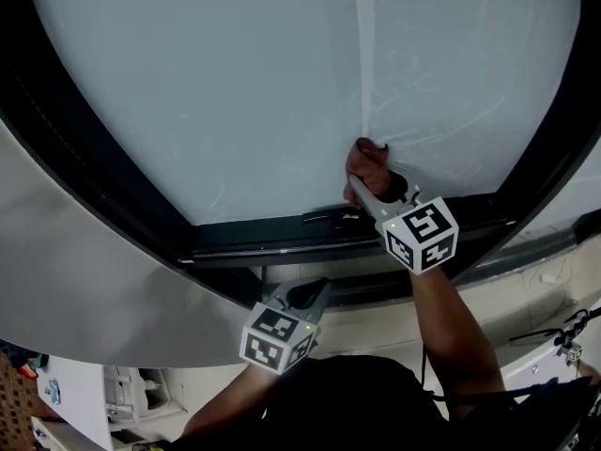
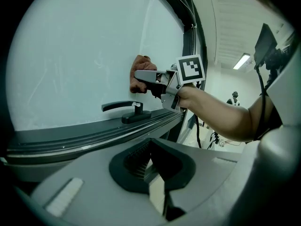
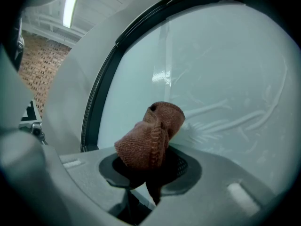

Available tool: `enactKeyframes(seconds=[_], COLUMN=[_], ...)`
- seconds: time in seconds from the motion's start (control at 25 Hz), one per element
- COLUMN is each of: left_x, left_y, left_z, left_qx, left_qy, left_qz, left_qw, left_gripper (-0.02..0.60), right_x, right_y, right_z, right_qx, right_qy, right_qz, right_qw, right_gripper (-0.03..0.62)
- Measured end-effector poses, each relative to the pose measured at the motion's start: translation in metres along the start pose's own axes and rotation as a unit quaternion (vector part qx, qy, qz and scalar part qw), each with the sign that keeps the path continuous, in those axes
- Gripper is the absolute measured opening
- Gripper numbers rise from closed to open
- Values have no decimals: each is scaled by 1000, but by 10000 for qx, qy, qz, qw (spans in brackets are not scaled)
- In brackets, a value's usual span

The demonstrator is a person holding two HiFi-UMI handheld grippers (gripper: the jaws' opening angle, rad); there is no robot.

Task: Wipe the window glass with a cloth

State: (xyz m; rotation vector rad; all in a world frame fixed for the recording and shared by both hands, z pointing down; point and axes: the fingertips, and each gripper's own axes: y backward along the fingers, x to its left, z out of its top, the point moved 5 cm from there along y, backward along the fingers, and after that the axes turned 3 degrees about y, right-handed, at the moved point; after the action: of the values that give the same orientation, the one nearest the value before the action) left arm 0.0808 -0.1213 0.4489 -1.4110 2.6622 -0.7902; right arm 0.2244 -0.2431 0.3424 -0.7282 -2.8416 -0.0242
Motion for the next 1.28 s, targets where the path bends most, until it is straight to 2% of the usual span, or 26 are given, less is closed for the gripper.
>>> enactKeyframes(seconds=[0.44,0.68,0.8,0.96,1.16,1.28], left_x=[2,20,31,44,65,77], left_y=[18,42,57,82,118,135], left_z=[-14,-22,-32,-40,-49,-53], left_qx=[-121,-116,-71,-72,-87,-113], left_qy=[287,355,440,520,585,625], left_qz=[342,641,751,812,910,926], left_qw=[9989,9972,9962,9953,9941,9937], left_gripper=[17,17,17,17,17,17], right_x=[2,17,52,120,212,251], right_y=[2,1,-10,-50,-116,-151], right_z=[-1,5,10,15,14,11], right_qx=[-24,-228,-366,-327,-138,35], right_qy=[-97,-378,-440,-391,-315,-133], right_qz=[-69,-122,161,687,1322,1556], right_qw=[9999,9990,9982,9963,9906,9877], right_gripper=[106,107,107,107,107,107])
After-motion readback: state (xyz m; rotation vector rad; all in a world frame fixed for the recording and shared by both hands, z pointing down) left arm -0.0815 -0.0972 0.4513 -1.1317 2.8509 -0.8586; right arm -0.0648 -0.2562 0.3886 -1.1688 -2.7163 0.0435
